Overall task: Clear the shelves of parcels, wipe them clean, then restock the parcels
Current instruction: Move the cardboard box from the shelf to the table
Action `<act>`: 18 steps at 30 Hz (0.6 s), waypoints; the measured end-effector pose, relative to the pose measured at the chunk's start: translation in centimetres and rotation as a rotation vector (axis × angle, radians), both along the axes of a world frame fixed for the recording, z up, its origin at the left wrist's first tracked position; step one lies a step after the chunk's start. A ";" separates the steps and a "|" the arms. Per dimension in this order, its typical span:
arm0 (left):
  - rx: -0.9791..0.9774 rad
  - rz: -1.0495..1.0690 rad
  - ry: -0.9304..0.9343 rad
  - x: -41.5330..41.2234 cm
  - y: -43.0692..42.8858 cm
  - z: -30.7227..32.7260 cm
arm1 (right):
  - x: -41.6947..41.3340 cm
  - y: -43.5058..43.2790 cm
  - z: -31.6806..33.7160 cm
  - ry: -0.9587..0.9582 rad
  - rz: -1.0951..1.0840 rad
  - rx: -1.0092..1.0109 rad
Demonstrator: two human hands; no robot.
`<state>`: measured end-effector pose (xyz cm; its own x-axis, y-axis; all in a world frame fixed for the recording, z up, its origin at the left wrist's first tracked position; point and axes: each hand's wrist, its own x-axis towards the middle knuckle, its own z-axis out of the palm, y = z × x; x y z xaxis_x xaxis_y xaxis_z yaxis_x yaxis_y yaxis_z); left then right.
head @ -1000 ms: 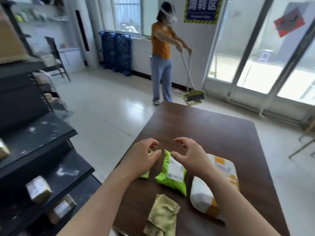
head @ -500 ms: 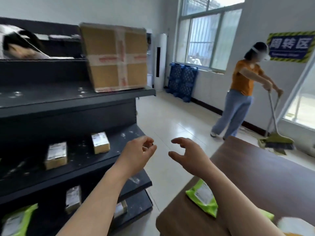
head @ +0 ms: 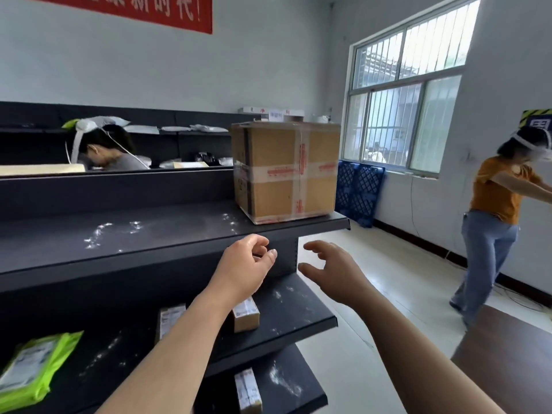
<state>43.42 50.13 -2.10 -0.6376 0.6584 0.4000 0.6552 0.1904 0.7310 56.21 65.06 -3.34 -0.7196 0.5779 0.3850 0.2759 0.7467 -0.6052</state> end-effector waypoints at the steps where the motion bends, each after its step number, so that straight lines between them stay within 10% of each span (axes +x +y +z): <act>1: 0.017 0.007 -0.001 -0.6 0.2 0.4 | -0.7 0.2 0.3 0.010 -0.008 -0.001; 18: 0.147 0.118 0.076 -9.1 11.5 9.0 | -10.0 12.9 8.1 0.183 -0.124 -0.040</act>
<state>34.35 61.63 6.85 -0.6715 0.5113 0.5363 0.6888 0.1639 0.7061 46.22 77.97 4.73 -0.5626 0.6749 0.4775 0.2471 0.6884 -0.6819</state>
